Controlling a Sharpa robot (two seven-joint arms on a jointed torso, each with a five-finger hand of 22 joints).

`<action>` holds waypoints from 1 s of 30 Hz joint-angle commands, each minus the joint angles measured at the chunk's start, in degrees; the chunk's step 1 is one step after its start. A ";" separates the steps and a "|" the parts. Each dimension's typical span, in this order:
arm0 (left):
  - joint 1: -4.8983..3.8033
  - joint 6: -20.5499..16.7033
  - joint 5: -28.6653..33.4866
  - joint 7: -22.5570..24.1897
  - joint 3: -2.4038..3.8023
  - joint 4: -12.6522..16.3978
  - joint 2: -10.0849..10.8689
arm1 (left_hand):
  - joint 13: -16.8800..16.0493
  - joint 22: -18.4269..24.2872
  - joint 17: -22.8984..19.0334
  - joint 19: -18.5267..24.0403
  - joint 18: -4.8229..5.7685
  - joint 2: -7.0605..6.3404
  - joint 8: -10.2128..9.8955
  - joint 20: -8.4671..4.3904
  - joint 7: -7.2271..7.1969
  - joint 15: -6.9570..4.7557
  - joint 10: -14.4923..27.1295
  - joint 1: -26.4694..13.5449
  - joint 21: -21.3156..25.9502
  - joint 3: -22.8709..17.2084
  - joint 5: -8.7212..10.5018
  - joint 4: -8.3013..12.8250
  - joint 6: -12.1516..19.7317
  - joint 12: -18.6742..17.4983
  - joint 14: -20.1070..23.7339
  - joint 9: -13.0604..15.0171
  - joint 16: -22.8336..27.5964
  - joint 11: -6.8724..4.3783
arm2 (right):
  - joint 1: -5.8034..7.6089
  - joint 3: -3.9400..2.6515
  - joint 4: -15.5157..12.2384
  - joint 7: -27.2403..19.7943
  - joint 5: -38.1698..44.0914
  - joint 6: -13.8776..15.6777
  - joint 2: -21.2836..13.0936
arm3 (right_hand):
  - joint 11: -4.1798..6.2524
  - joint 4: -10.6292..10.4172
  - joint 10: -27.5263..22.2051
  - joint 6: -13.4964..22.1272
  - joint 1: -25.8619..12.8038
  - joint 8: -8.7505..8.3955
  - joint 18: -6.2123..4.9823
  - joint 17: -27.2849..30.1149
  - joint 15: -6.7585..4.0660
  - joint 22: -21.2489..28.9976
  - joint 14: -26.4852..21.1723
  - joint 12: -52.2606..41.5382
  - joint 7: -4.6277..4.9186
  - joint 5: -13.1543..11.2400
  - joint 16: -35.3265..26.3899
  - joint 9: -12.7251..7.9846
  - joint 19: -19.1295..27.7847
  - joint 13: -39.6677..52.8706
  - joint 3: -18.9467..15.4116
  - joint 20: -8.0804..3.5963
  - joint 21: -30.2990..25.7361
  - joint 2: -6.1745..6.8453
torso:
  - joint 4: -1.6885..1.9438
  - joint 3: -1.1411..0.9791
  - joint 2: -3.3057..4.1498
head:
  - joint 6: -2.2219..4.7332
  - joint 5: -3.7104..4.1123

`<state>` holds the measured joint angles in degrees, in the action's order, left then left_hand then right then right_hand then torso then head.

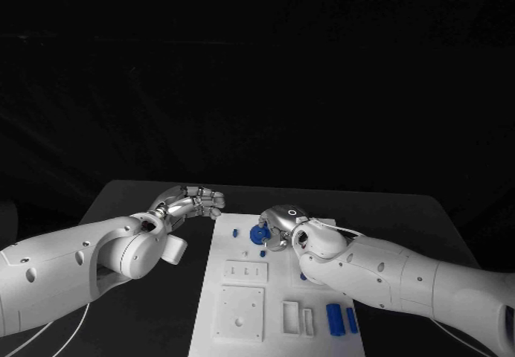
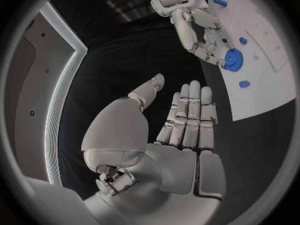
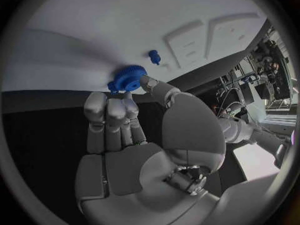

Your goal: Assemble the parts on the task board

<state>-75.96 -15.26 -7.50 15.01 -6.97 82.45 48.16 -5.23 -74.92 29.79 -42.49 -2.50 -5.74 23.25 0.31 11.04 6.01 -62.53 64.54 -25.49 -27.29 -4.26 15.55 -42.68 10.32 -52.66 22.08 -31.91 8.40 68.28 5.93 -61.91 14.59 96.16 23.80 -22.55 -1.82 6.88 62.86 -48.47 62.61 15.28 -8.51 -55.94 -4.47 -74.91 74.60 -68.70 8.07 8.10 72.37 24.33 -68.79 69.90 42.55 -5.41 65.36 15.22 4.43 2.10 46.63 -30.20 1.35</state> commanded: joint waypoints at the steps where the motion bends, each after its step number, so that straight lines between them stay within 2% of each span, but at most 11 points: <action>1: -0.11 0.70 -0.11 0.39 0.04 0.06 -0.08 | 0.08 -1.20 -0.06 0.28 -0.61 0.02 -0.26 -0.07 0.00 0.00 0.39 -0.77 -0.23 0.00 0.20 0.23 -0.18 -0.38 0.58 -0.09 -0.25 0.05 | -0.15 0.10 0.43 -0.29 -0.70 -3.23 0.14 | 0.17 0.18 -0.08 0.66 -0.33 -0.32 -6.49 -0.12 -0.22 -0.93 0.04 0.00 0.09 0.21 -0.20 -0.16 -0.02 -0.04 -0.24 -0.27 -0.16 -0.25 | 0.08 0.07 0.04 | 0.00 -0.02; 7: -0.11 0.76 -0.11 0.37 0.04 0.02 -0.14 | 0.08 -1.20 -0.06 0.28 -0.61 0.02 -0.26 -0.07 0.00 0.00 0.39 -0.78 -0.23 -0.01 0.20 0.23 -0.18 -0.39 0.58 -0.10 -0.25 0.05 | -0.16 0.10 1.02 0.08 -0.73 -4.33 0.52 | 0.21 0.29 -0.18 1.48 -0.61 -0.64 -6.49 -0.23 -0.26 -0.95 0.04 0.03 0.04 0.27 -0.24 -0.26 -0.03 -0.09 -0.70 -0.26 -0.15 -0.22 | 0.05 0.02 0.03 | -0.02 0.01; 19: -0.11 0.74 -0.10 0.34 0.04 0.06 -0.04 | 0.09 -1.19 -0.07 0.30 -0.61 0.01 -0.26 -0.07 0.00 0.00 0.40 -0.78 -0.25 -0.02 0.20 0.25 -0.18 -0.40 0.59 -0.11 -0.26 0.05 | -0.16 0.11 2.10 1.32 -0.93 -5.94 0.50 | 0.23 0.29 -0.37 2.06 -0.93 -0.83 -6.49 -0.30 -0.28 -0.95 0.04 0.12 0.04 0.20 -0.32 -0.30 -0.01 -0.18 -1.11 -0.25 -0.18 0.03 | -0.03 0.07 0.01 | 0.00 0.04; 24: -0.11 0.71 -0.10 0.32 0.04 0.08 0.03 | 0.09 -1.19 -0.07 0.30 -0.62 0.00 -0.26 -0.07 0.00 0.00 0.39 -0.76 -0.25 -0.03 0.20 0.27 -0.18 -0.41 0.59 -0.11 -0.27 0.05 | -0.16 0.11 1.08 1.35 -0.93 -5.65 -0.02 | 0.19 0.27 -0.31 2.05 -1.00 -0.80 -6.49 -0.32 -0.26 -0.95 0.04 0.06 0.08 0.20 -0.33 -0.28 0.00 -0.12 -1.20 -0.25 -0.19 0.10 | -0.01 0.06 0.02 | 0.07 0.04; 30: -0.11 0.70 -0.10 0.34 0.04 0.07 0.11 | 0.10 -1.19 -0.08 0.31 -0.62 -0.01 -0.26 -0.07 0.00 0.00 0.39 -0.75 -0.26 -0.05 0.20 0.29 -0.18 -0.41 0.60 -0.12 -0.27 0.05 | -0.17 0.11 -0.51 1.37 -1.02 -3.59 -0.93 | 0.16 0.27 -0.29 2.00 -1.04 -0.74 -6.49 -0.34 -0.22 -0.95 0.05 0.03 0.11 0.18 -0.35 -0.24 0.00 -0.10 -1.29 -0.25 -0.19 0.17 | -0.03 0.05 0.04 | 0.03 0.12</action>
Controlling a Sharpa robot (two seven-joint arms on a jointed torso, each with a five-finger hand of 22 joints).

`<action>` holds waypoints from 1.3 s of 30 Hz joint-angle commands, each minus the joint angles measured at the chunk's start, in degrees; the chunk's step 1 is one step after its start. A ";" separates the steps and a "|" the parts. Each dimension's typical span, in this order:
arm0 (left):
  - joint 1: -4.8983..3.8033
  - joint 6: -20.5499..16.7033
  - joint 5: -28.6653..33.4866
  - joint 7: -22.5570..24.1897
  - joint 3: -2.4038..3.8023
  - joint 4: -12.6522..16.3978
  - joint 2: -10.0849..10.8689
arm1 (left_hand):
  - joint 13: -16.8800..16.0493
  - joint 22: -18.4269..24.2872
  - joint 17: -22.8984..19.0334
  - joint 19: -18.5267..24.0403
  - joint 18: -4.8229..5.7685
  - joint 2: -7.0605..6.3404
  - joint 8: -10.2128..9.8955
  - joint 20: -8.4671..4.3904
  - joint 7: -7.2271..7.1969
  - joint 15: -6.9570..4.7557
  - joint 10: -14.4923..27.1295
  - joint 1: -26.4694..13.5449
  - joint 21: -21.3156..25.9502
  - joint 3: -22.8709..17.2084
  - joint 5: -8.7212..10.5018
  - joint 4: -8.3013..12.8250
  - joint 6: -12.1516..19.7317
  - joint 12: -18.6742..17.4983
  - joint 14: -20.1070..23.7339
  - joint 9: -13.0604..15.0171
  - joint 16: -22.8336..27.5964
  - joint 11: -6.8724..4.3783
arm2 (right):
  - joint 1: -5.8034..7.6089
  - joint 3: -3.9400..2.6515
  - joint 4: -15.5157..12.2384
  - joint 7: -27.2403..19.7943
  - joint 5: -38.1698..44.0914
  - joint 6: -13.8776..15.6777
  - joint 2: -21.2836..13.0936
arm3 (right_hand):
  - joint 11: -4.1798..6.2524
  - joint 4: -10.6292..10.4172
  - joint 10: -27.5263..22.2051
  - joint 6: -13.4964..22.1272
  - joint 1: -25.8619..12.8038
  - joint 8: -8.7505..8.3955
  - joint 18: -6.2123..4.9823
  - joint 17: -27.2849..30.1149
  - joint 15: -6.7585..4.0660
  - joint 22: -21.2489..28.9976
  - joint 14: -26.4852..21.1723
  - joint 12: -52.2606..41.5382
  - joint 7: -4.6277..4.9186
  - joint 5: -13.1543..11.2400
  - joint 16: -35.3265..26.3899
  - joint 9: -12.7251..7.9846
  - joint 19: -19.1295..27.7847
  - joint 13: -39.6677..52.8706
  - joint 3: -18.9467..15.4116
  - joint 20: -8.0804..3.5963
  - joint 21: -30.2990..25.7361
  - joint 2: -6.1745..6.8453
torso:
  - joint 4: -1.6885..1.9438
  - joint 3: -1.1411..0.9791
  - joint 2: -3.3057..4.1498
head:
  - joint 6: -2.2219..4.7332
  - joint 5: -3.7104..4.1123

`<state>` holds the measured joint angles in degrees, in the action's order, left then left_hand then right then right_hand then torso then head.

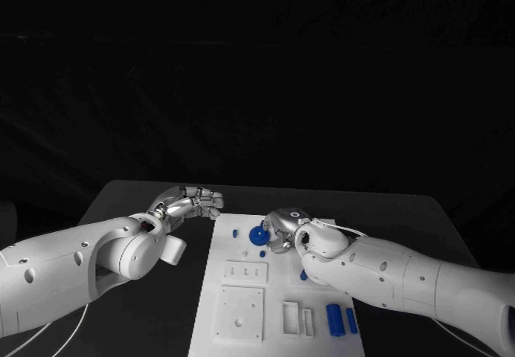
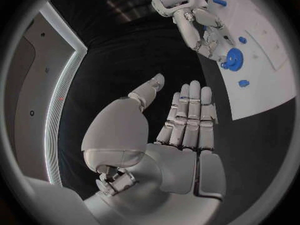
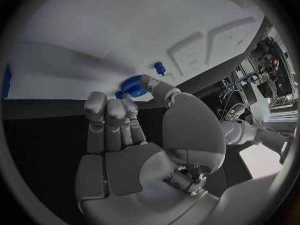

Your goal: Assemble the parts on the task board

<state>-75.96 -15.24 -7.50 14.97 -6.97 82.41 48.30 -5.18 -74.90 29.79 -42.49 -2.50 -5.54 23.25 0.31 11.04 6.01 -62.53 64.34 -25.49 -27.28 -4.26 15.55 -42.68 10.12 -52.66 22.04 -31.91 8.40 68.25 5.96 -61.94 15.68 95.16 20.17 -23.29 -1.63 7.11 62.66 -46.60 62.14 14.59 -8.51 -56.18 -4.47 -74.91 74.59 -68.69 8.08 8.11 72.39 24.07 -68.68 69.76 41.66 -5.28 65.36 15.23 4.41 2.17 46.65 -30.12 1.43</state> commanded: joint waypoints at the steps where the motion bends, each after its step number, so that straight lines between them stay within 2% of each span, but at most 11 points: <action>1: -0.11 0.67 -0.10 0.40 0.04 0.11 -0.02 | 0.05 -1.21 -0.08 0.31 -0.62 -0.21 -0.26 -0.07 0.00 0.00 0.39 -0.55 -0.26 -0.05 0.19 0.29 -0.18 -0.21 0.60 -0.08 -0.27 0.05 | -0.15 0.08 -0.73 0.24 -0.01 1.23 -0.48 | -0.03 0.03 -0.12 0.14 -0.58 -0.04 -6.49 -0.10 -0.22 -0.95 0.05 0.05 0.10 0.15 -0.37 0.03 -0.11 0.01 -0.41 -0.38 -0.19 0.18 | 0.00 -0.03 0.02 | -0.04 0.07; 5: -0.11 0.73 -0.10 0.43 0.04 0.11 0.10 | 0.06 -1.21 -0.09 0.31 -0.62 -0.21 -0.26 -0.07 0.00 0.00 0.41 -0.56 -0.26 -0.06 0.20 0.30 -0.18 -0.23 0.60 -0.08 -0.27 0.06 | -0.14 0.07 -1.50 -2.04 -2.32 8.22 -1.91 | -0.11 -0.05 0.04 -0.17 -0.63 0.19 -6.49 -0.14 -0.15 -0.94 0.07 -0.09 0.19 0.03 -0.40 0.14 -0.14 0.09 -0.50 -0.39 -0.20 0.32 | 0.03 -0.02 -0.02 | 0.07 0.10; 7: -0.11 0.65 -0.10 0.47 0.04 0.02 0.19 | 0.06 -1.21 -0.09 0.31 -0.62 -0.22 -0.26 -0.07 0.00 0.00 0.42 -0.56 -0.27 -0.06 0.20 0.30 -0.18 -0.24 0.60 -0.08 -0.27 0.06 | -0.13 0.07 -1.62 -6.15 -6.12 11.98 -2.71 | -0.15 -0.09 0.15 -0.32 -0.62 0.29 -6.49 -0.16 -0.11 -0.93 0.09 -0.16 0.24 -0.04 -0.41 0.19 -0.15 0.14 -0.50 -0.41 -0.21 0.38 | -0.03 -0.03 -0.03 | 0.04 0.14; 9: -0.11 0.64 -0.10 0.52 0.04 -0.09 0.30 | 0.07 -1.21 -0.09 0.32 -0.62 -0.22 -0.26 -0.07 0.00 0.00 0.43 -0.56 -0.27 -0.06 0.20 0.30 -0.17 -0.25 0.60 -0.09 -0.27 0.07 | -0.11 0.06 -2.11 -13.18 -13.36 15.10 -3.94 | -0.24 -0.05 0.14 -0.55 -0.42 0.45 -6.49 -0.18 -0.03 -0.92 0.09 -0.15 0.34 -0.13 -0.45 0.27 -0.16 0.08 -0.41 -0.44 -0.24 0.41 | -0.10 -0.02 -0.05 | 0.04 0.06; 12: -0.11 0.60 -0.10 0.56 0.04 -0.40 0.47 | 0.07 -1.21 -0.09 0.32 -0.62 -0.24 -0.26 -0.07 0.00 0.00 0.45 -0.56 -0.27 -0.06 0.20 0.31 -0.17 -0.26 0.61 -0.09 -0.28 0.08 | -0.05 -0.35 -3.87 -18.80 -20.13 17.28 -6.50 | -0.61 0.62 -0.67 -0.41 0.11 0.44 -6.49 -0.15 0.33 -0.91 -0.01 0.44 0.67 -0.25 -0.71 0.29 0.03 -0.50 -0.61 -0.45 -0.39 -0.16 | -0.11 -0.03 -0.04 | 0.21 0.16; 18: -0.10 0.71 -0.10 0.60 0.04 -0.66 0.59 | 0.08 -1.21 -0.09 0.32 -0.62 -0.25 -0.26 -0.07 0.00 0.00 0.46 -0.55 -0.28 -0.07 0.20 0.32 -0.17 -0.27 0.61 -0.09 -0.28 0.08 | 0.60 -1.63 -7.24 -20.95 -24.59 14.32 -12.03 | -1.07 2.26 -0.55 -0.90 -0.50 0.84 -6.49 -0.37 0.79 -0.98 0.05 0.09 1.18 2.34 -0.77 0.54 0.15 -0.39 -3.07 -0.38 -0.38 -1.57 | -0.15 -0.13 -0.10 | 0.45 0.37; 22: -0.09 0.93 -0.10 0.65 0.03 -0.87 0.53 | 0.08 -1.21 -0.10 0.32 -0.62 -0.25 -0.26 -0.07 0.00 0.00 0.46 -0.55 -0.28 -0.07 0.20 0.33 -0.17 -0.28 0.61 -0.10 -0.29 0.09 | 0.78 -2.23 -7.81 -23.06 -25.99 8.58 -15.92 | -1.09 3.15 -0.76 -1.01 -0.75 0.92 -6.49 -0.48 0.81 -1.00 0.03 0.11 1.20 3.50 -0.81 0.59 0.24 -0.51 -4.15 -0.34 -0.39 -2.21 | -0.33 -0.14 -0.23 | 0.61 0.47; 26: -0.08 0.73 -0.12 1.11 0.02 -1.26 0.39 | 0.08 -1.21 -0.10 0.32 -0.62 -0.22 -0.25 -0.07 0.00 0.00 0.45 -0.55 -0.29 -0.08 0.20 0.32 -0.18 -0.27 0.60 -0.10 -0.30 0.08 | 0.79 -2.31 -6.37 -26.77 -26.50 4.74 -18.81 | -1.03 4.81 -0.95 -1.30 -0.80 1.10 -6.49 -0.67 0.74 -1.06 -0.01 0.09 1.12 4.72 -0.82 0.68 0.33 -0.61 -5.59 -0.34 -0.31 -3.41 | -0.73 -0.34 -0.46 | 0.69 0.55; 30: -0.07 0.64 -0.15 1.34 -0.01 -1.72 0.39 | 0.06 -1.21 -0.08 0.30 -0.64 -0.17 -0.24 -0.09 -0.01 -0.03 0.32 -0.49 -0.33 -0.14 0.18 0.35 -0.19 -0.21 0.51 -0.11 -0.37 0.04 | 0.78 -2.31 -4.23 -28.69 -27.38 2.48 -20.63 | -0.93 6.95 -1.16 -1.52 -0.67 1.23 -6.49 -0.85 0.65 -1.14 -0.03 0.17 1.03 6.85 -0.85 0.75 0.60 -0.84 -7.44 -0.22 -0.17 -4.28 | -1.12 -0.67 -0.64 | 0.63 0.63; 37: -0.04 1.08 -0.15 1.27 -0.03 -2.14 0.27 | 0.05 -1.21 -0.08 0.28 -0.64 -0.16 -0.24 -0.09 -0.01 -0.04 0.27 -0.49 -0.35 -0.15 0.19 0.36 -0.19 -0.19 0.49 -0.12 -0.39 0.02 | 0.70 -2.30 -0.51 -29.09 -27.25 0.09 -21.92 | -0.94 9.19 -2.25 -1.17 -1.13 1.02 -6.49 -0.94 0.66 -1.07 -0.17 0.85 1.03 9.88 -1.18 0.68 1.22 -1.57 -10.84 0.20 -0.24 -4.24 | -1.42 -1.07 -0.76 | 0.55 0.66; 39: -0.01 1.19 -0.16 1.26 -0.04 -2.28 0.22 | 0.05 -1.21 -0.08 0.28 -0.64 -0.17 -0.24 -0.09 -0.01 -0.04 0.26 -0.49 -0.35 -0.15 0.19 0.36 -0.19 -0.19 0.49 -0.12 -0.39 0.02 | 0.32 -2.29 0.82 -29.08 -26.99 -0.13 -21.53 | -0.96 9.36 -2.40 -0.84 -0.99 0.85 -6.49 -0.94 0.68 -1.05 -0.24 0.92 1.07 10.37 -1.30 0.61 1.39 -1.61 -11.55 0.26 -0.31 -4.04 | -1.33 -0.98 -0.70 | 0.57 0.80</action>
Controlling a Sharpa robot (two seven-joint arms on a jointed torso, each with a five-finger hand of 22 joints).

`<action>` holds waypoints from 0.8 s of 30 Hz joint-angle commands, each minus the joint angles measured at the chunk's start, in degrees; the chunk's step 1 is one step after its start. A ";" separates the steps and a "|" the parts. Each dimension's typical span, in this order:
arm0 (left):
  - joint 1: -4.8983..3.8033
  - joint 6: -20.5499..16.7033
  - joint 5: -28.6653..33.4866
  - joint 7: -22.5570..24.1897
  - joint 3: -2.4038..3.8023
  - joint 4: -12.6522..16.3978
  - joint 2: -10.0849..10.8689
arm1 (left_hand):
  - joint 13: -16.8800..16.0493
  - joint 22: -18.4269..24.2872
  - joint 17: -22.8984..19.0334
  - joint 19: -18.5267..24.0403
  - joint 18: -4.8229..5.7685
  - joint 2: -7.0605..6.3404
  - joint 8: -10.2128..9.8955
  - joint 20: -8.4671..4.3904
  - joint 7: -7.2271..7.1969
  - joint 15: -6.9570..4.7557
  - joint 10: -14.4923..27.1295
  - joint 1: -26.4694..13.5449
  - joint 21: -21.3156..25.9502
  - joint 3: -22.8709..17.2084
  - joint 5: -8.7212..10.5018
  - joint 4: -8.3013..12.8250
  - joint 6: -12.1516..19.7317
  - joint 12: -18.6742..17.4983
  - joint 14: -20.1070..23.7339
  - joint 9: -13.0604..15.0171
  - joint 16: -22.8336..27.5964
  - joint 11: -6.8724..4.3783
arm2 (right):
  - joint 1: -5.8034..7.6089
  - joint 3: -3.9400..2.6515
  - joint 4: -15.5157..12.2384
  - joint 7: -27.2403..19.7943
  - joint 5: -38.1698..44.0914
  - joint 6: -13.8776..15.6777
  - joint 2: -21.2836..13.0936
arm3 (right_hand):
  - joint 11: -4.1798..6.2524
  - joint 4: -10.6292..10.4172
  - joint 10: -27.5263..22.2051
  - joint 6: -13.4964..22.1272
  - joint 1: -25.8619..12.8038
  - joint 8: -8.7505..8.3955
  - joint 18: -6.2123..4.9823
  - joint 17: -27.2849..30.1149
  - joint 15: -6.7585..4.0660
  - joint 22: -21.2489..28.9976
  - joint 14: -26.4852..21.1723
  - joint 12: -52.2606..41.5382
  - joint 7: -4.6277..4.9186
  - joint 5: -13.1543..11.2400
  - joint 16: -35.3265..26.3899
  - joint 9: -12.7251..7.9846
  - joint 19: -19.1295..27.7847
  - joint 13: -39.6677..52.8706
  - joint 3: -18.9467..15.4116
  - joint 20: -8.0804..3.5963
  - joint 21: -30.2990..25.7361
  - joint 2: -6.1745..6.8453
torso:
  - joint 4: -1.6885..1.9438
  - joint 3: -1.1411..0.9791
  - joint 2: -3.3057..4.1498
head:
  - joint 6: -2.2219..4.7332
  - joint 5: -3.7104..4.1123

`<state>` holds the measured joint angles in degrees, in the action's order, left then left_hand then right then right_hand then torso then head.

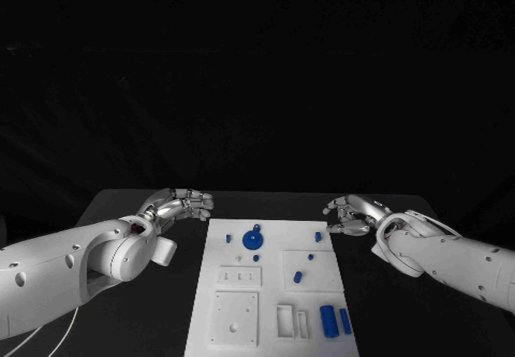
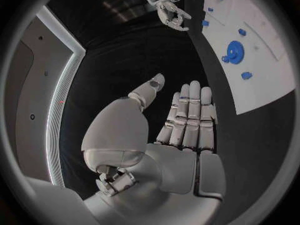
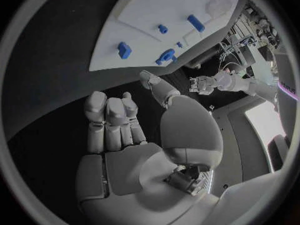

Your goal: Assemble the parts on the task board

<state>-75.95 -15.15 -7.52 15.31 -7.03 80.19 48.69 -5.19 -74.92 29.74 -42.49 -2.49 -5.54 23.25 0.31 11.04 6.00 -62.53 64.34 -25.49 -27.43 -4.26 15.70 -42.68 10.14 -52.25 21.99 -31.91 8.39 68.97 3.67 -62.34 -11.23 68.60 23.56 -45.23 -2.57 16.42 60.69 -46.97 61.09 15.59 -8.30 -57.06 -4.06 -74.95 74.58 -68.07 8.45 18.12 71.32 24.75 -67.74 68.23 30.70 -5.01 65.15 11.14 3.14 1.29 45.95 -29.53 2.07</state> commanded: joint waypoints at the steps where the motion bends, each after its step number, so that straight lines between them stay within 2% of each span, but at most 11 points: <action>1: -0.02 1.12 -0.15 0.92 0.02 -0.08 -0.17 | 0.06 -1.19 -0.03 0.28 -0.65 -0.17 -0.24 -0.09 -0.01 -0.04 0.26 -0.49 -0.35 0.00 0.19 0.21 -0.19 -0.21 0.09 -0.07 -0.39 0.02 | -0.53 0.00 1.61 -2.16 -0.42 -3.58 0.59 | -0.05 0.07 -0.50 -0.30 0.13 -0.24 -6.70 -0.07 0.29 -1.00 -0.26 0.32 0.71 0.53 -0.28 -0.11 0.52 -0.10 -0.86 0.01 -0.13 0.12 | -0.06 -0.16 0.00 | -0.08 0.16; 2: -0.01 1.14 -0.15 0.92 0.02 -0.12 -0.17 | 0.06 -1.19 -0.04 0.28 -0.65 -0.18 -0.24 -0.09 -0.01 -0.04 0.26 -0.49 -0.35 0.00 0.19 0.22 -0.19 -0.21 0.09 -0.07 -0.39 0.02 | -0.73 0.00 2.15 -2.15 -0.41 -3.64 0.87 | -0.06 0.09 -0.55 -0.17 0.19 -0.31 -6.70 -0.07 0.31 -1.00 -0.29 0.34 0.73 0.66 -0.31 -0.13 0.56 -0.12 -1.09 0.02 -0.15 0.17 | -0.05 -0.11 0.01 | -0.09 0.17; 8: 0.07 1.28 -0.17 0.96 0.02 -0.27 -0.29 | 0.06 -1.19 -0.04 0.29 -0.64 -0.19 -0.24 -0.09 0.00 -0.03 0.27 -0.50 -0.36 0.01 0.20 0.22 -0.19 -0.22 0.10 -0.08 -0.39 0.02 | -2.23 -0.01 5.71 -2.02 -0.18 -4.26 3.20 | -0.39 0.11 -1.06 1.42 1.02 -1.11 -6.70 -0.11 0.62 -0.96 -0.48 0.50 1.08 1.42 -0.55 -0.43 0.96 -0.22 -2.60 0.11 -0.36 0.43 | -0.21 -0.46 0.07 | -0.12 -0.07; 11: 0.12 1.39 -0.18 0.96 0.02 -0.34 -0.40 | 0.07 -1.19 -0.04 0.29 -0.64 -0.20 -0.24 -0.09 0.00 -0.03 0.27 -0.51 -0.36 0.01 0.21 0.23 -0.18 -0.23 0.11 -0.08 -0.39 0.02 | -2.75 -0.01 6.72 -1.85 0.29 -4.76 4.09 | -0.58 0.10 -1.30 1.92 1.32 -1.34 -6.70 -0.15 0.81 -0.96 -0.59 0.55 1.27 1.58 -0.63 -0.50 1.13 -0.24 -3.11 0.16 -0.46 0.39 | -0.06 -0.31 0.07 | -0.31 0.01; 13: 0.15 1.45 -0.18 0.95 0.02 -0.29 -0.41 | 0.07 -1.19 -0.05 0.30 -0.64 -0.19 -0.25 -0.09 0.00 -0.03 0.28 -0.51 -0.36 0.01 0.21 0.23 -0.18 -0.23 0.11 -0.09 -0.38 0.02 | -3.10 -0.01 7.45 -1.75 0.40 -4.94 4.68 | -0.64 0.08 -1.40 2.05 1.38 -1.40 -6.70 -0.16 0.87 -0.96 -0.64 0.56 1.33 1.53 -0.66 -0.51 1.20 -0.24 -3.31 0.19 -0.49 0.35 | 0.03 -0.28 0.09 | -0.41 -0.08; 18: 0.17 1.49 -0.29 0.92 0.02 -0.04 -0.38 | 0.08 -1.19 -0.05 0.31 -0.64 -0.20 -0.26 -0.08 0.01 -0.03 0.30 -0.52 -0.36 0.01 0.22 0.24 -0.16 -0.25 0.13 -0.09 -0.38 0.03 | -3.81 -0.01 8.77 -1.64 0.75 -4.67 5.75 | -0.68 0.07 -1.48 2.10 1.47 -1.40 -6.70 -0.19 0.91 -0.96 -0.69 0.54 1.36 1.48 -0.68 -0.49 1.27 -0.24 -3.53 0.23 -0.53 0.14 | 0.04 -0.46 0.23 | -0.64 -0.21; 22: 0.17 1.55 -0.40 0.87 0.02 0.09 -0.27 | 0.08 -1.18 -0.06 0.32 -0.63 -0.19 -0.26 -0.08 0.01 -0.02 0.31 -0.53 -0.37 0.01 0.22 0.23 -0.15 -0.26 0.15 -0.10 -0.38 0.03 | -4.08 -0.01 9.71 -1.49 0.75 -4.21 6.82 | -0.70 0.02 -1.55 2.05 1.58 -1.34 -6.70 -0.25 0.93 -0.96 -0.70 0.47 1.37 1.09 -0.68 -0.45 1.33 -0.23 -3.79 0.29 -0.56 -0.31 | -0.06 -0.49 0.26 | -0.80 -0.24; 24: 0.17 1.56 -0.41 0.88 0.02 0.11 -0.28 | 0.08 -1.18 -0.06 0.32 -0.63 -0.19 -0.26 -0.08 0.01 -0.02 0.31 -0.54 -0.37 0.02 0.23 0.23 -0.14 -0.26 0.15 -0.10 -0.38 0.04 | -4.08 -0.01 9.77 -1.33 0.75 -4.14 7.01 | -0.66 -0.06 -1.55 1.91 1.46 -1.24 -6.70 -0.28 0.90 -0.96 -0.69 0.42 1.33 0.80 -0.66 -0.40 1.34 -0.24 -3.93 0.33 -0.57 -0.61 | -0.06 -0.43 0.19 | -0.93 -0.22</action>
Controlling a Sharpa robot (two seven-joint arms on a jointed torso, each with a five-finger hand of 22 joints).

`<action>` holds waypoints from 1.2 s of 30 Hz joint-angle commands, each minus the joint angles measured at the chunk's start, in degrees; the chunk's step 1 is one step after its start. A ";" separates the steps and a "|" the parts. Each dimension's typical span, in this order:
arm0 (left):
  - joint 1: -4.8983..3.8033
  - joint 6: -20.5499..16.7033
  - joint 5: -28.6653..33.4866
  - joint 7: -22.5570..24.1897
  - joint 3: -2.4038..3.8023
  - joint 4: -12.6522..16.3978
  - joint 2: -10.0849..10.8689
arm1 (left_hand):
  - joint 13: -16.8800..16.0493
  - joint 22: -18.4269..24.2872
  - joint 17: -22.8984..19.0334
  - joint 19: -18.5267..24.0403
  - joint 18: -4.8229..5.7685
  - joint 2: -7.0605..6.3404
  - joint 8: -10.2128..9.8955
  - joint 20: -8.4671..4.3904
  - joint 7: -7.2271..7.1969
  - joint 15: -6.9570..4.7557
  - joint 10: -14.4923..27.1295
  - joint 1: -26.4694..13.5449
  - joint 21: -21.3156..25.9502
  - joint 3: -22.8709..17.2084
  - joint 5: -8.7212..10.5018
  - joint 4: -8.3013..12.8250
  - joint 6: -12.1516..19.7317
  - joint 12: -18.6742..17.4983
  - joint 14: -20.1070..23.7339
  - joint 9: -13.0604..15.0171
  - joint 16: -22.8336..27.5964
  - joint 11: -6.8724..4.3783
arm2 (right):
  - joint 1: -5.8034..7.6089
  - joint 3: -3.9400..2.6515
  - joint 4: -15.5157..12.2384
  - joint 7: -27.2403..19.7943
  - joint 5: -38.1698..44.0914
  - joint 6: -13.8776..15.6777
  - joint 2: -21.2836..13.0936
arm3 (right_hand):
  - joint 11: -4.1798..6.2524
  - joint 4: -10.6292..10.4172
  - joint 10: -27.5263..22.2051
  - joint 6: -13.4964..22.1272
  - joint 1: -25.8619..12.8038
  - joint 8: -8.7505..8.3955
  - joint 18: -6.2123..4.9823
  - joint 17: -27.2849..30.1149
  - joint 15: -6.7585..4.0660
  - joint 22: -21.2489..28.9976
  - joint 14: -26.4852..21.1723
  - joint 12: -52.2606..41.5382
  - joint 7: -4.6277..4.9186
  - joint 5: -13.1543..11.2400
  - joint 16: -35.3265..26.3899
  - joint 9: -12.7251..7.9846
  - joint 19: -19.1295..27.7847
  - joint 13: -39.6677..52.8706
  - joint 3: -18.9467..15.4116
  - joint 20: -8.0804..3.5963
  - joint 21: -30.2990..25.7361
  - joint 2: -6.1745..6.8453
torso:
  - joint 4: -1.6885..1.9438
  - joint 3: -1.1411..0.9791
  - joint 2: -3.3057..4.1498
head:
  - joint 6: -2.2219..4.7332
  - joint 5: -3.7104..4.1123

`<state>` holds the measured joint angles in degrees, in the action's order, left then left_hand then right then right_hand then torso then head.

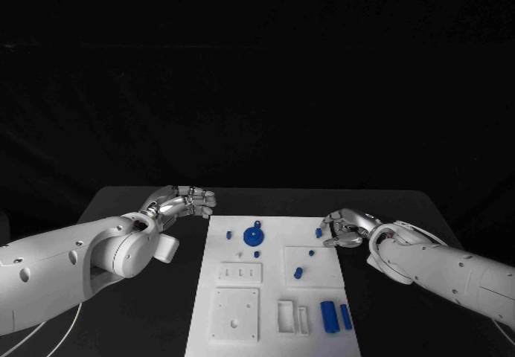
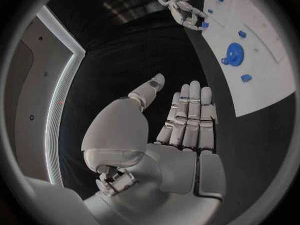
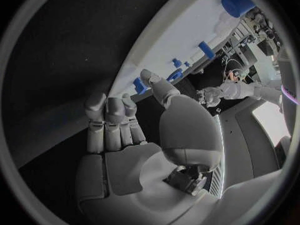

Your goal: Assemble the parts on the task board

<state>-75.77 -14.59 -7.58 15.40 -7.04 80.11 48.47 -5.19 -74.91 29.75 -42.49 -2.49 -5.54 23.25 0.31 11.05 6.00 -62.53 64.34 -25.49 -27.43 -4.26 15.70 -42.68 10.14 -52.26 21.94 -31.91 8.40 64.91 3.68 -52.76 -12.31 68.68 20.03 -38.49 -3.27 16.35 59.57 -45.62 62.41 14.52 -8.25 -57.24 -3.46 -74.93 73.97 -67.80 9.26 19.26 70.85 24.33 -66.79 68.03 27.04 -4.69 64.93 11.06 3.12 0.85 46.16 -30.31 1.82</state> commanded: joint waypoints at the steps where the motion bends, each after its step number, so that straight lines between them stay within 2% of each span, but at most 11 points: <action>1: -0.02 1.05 -0.37 0.78 0.03 0.21 -0.06 | 0.09 -1.20 -0.07 0.32 -0.63 -0.19 -0.26 -0.08 0.01 -0.01 0.32 -0.55 -0.37 0.02 0.23 0.23 -0.14 -0.27 0.15 -0.05 -0.38 0.04 | -0.01 -0.02 0.24 -0.19 0.66 -0.61 0.38 | 0.07 -0.02 -0.41 0.50 0.09 -0.14 -6.75 -0.11 0.28 -0.98 -0.08 0.13 0.50 -0.44 -0.19 0.04 0.38 -0.04 -0.32 0.03 -0.34 -0.66 | 0.00 0.01 0.01 | -0.17 0.07; 5: -0.02 1.10 -0.38 0.72 0.04 0.29 -0.02 | 0.09 -1.20 -0.07 0.33 -0.63 -0.18 -0.27 -0.07 0.01 -0.01 0.32 -0.56 -0.37 0.02 0.23 0.22 -0.14 -0.27 0.16 -0.06 -0.37 0.04 | -0.01 -0.02 0.53 0.47 0.66 -0.59 0.79 | 0.18 -0.14 -0.33 0.16 0.00 0.06 -6.75 -0.18 0.17 -0.96 0.01 0.02 0.38 -1.56 -0.17 0.11 0.34 -0.08 -0.20 0.09 -0.36 -1.45 | 0.09 0.11 -0.04 | -0.34 0.18; 9: -0.02 1.13 -0.39 0.68 0.04 0.38 0.03 | 0.09 -1.19 -0.07 0.33 -0.62 -0.17 -0.27 -0.07 0.02 -0.01 0.32 -0.58 -0.37 0.02 0.23 0.22 -0.14 -0.28 0.16 -0.06 -0.38 0.04 | -0.01 -0.02 0.99 0.77 0.66 -0.49 1.23 | 0.30 -0.75 -0.19 -0.39 -0.04 0.30 -6.75 -0.25 0.06 -0.93 0.14 -0.06 0.25 -4.98 -0.22 0.15 0.21 -0.20 1.16 0.14 -0.43 -2.33 | 0.12 0.12 -0.03 | -0.43 0.16; 11: -0.02 1.14 -0.39 0.65 0.04 0.35 0.03 | 0.10 -1.19 -0.08 0.34 -0.62 -0.17 -0.27 -0.07 0.02 -0.01 0.32 -0.58 -0.37 0.02 0.23 0.21 -0.13 -0.28 0.17 -0.06 -0.38 0.05 | -0.01 -0.02 1.12 0.93 0.66 -0.31 1.40 | 0.44 -1.38 -0.08 -0.89 0.13 0.51 -6.75 -0.27 -0.08 -0.90 0.21 -0.10 0.11 -7.61 -0.27 0.19 0.15 -0.27 2.63 0.15 -0.49 -2.78 | 0.08 0.08 -0.03 | -0.39 -0.09; 13: -0.02 1.12 -0.40 0.66 0.04 0.35 0.03 | 0.10 -1.19 -0.08 0.34 -0.62 -0.17 -0.27 -0.07 0.02 -0.01 0.32 -0.59 -0.37 0.02 0.24 0.21 -0.13 -0.28 0.17 -0.06 -0.38 0.05 | -0.01 -0.02 1.24 1.10 0.66 -0.09 1.53 | 0.58 -1.89 -0.02 -1.20 0.13 0.62 -6.75 -0.31 -0.21 -0.94 0.27 -0.12 -0.04 -8.75 -0.31 0.17 0.10 -0.32 3.87 0.18 -0.48 -2.75 | 0.02 0.06 -0.06 | -0.45 -0.13; 16: -0.02 1.10 -0.41 0.58 0.04 0.34 0.01 | 0.10 -1.19 -0.08 0.34 -0.62 -0.16 -0.27 -0.07 0.02 -0.01 0.32 -0.60 -0.37 0.02 0.24 0.21 -0.13 -0.28 0.17 -0.07 -0.38 0.05 | -0.01 -0.02 1.38 1.26 0.64 0.20 1.65 | 0.92 -3.15 0.15 -2.57 0.62 1.21 -6.75 -0.38 -0.57 -0.98 0.37 -0.18 -0.37 -12.48 -0.38 0.29 0.01 -0.40 7.17 0.20 -0.47 -3.13 | -0.02 0.08 -0.08 | -0.53 -0.17; 20: -0.02 1.14 -0.42 0.55 0.04 0.34 -0.02 | 0.10 -1.19 -0.08 0.34 -0.62 -0.16 -0.27 -0.07 0.02 -0.01 0.32 -0.60 -0.37 0.02 0.24 0.20 -0.13 -0.28 0.17 -0.07 -0.38 0.05 | -0.01 -0.02 1.28 1.27 0.61 0.39 1.70 | 0.94 -3.40 0.18 -2.70 0.60 1.23 -6.75 -0.41 -0.56 -1.01 0.39 -0.19 -0.42 -12.94 -0.39 0.26 -0.03 -0.41 7.86 0.19 -0.43 -3.08 | -0.02 0.08 -0.12 | -0.62 -0.17; 21: -0.02 1.15 -0.43 0.55 0.04 0.33 -0.02 | 0.10 -1.19 -0.08 0.34 -0.62 -0.17 -0.28 -0.06 0.03 0.00 0.32 -0.63 -0.38 0.03 0.24 0.20 -0.10 -0.29 0.18 -0.08 -0.38 0.05 | -0.01 -0.02 1.24 1.32 0.61 0.39 1.71 | 1.09 -3.66 0.16 -3.49 1.13 1.62 -6.75 -0.44 -0.64 -0.99 0.38 -0.18 -0.43 -14.91 -0.41 0.40 -0.04 -0.42 9.12 0.12 -0.46 -3.53 | -0.01 0.07 -0.11 | -0.63 -0.19; 22: -0.02 1.16 -0.45 0.54 0.04 0.32 -0.02 | 0.10 -1.19 -0.08 0.35 -0.62 -0.17 -0.29 -0.06 0.03 0.00 0.32 -0.63 -0.38 0.03 0.24 0.20 -0.10 -0.29 0.18 -0.08 -0.38 0.05 | -0.01 -0.02 1.21 1.37 0.61 0.34 1.72 | 1.08 -3.77 0.16 -3.65 1.22 1.67 -6.75 -0.46 -0.65 -0.99 0.38 -0.18 -0.52 -15.38 -0.42 0.39 -0.04 -0.43 9.64 0.11 -0.46 -3.49 | -0.01 0.05 -0.11 | -0.65 -0.24; 26: -0.02 1.15 -0.48 0.53 0.04 0.27 -0.02 | 0.10 -1.19 -0.09 0.35 -0.62 -0.17 -0.29 -0.06 0.04 0.00 0.32 -0.64 -0.38 0.03 0.24 0.20 -0.09 -0.29 0.18 -0.08 -0.38 0.05 | -0.01 -0.02 1.16 1.42 0.68 0.12 1.87 | 1.12 -4.03 0.21 -4.27 1.15 1.87 -6.75 -0.57 -0.73 -1.06 0.43 -0.24 -0.60 -15.72 -0.40 0.38 -0.13 -0.42 10.96 0.09 -0.33 -3.21 | -0.02 0.03 -0.13 | -0.73 -0.26; 36: -0.02 1.17 -0.50 0.48 0.04 0.29 -0.03 | 0.11 -1.19 -0.09 0.36 -0.62 -0.17 -0.30 -0.07 0.05 0.00 0.33 -0.63 -0.38 0.03 0.24 0.21 -0.07 -0.30 0.19 -0.09 -0.38 0.05 | -0.01 -0.02 1.00 1.55 0.89 0.07 2.08 | 1.28 -3.49 0.28 -4.87 1.14 2.12 -6.75 -0.68 -0.89 -1.13 0.48 -0.34 -0.76 -15.93 -0.34 0.43 -0.20 -0.39 11.19 0.02 -0.14 -2.67 | -0.07 0.03 -0.14 | -0.80 -0.25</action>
<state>-75.77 -14.29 -7.78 15.35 -7.04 80.26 48.52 -5.15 -74.94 29.75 -42.49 -2.49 -5.77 23.25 0.31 11.04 6.00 -62.53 64.11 -25.49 -27.43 -4.26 15.70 -42.68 10.14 -52.26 21.93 -31.91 8.40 64.92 3.66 -51.63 -10.88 68.91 20.26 -36.47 -2.44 12.63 59.81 -49.83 63.49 16.45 -8.25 -57.83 -4.00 -74.92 74.52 -67.80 8.22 3.55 70.66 24.74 -66.74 67.66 38.06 -4.57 64.71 7.81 3.07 0.87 46.02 -31.10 1.53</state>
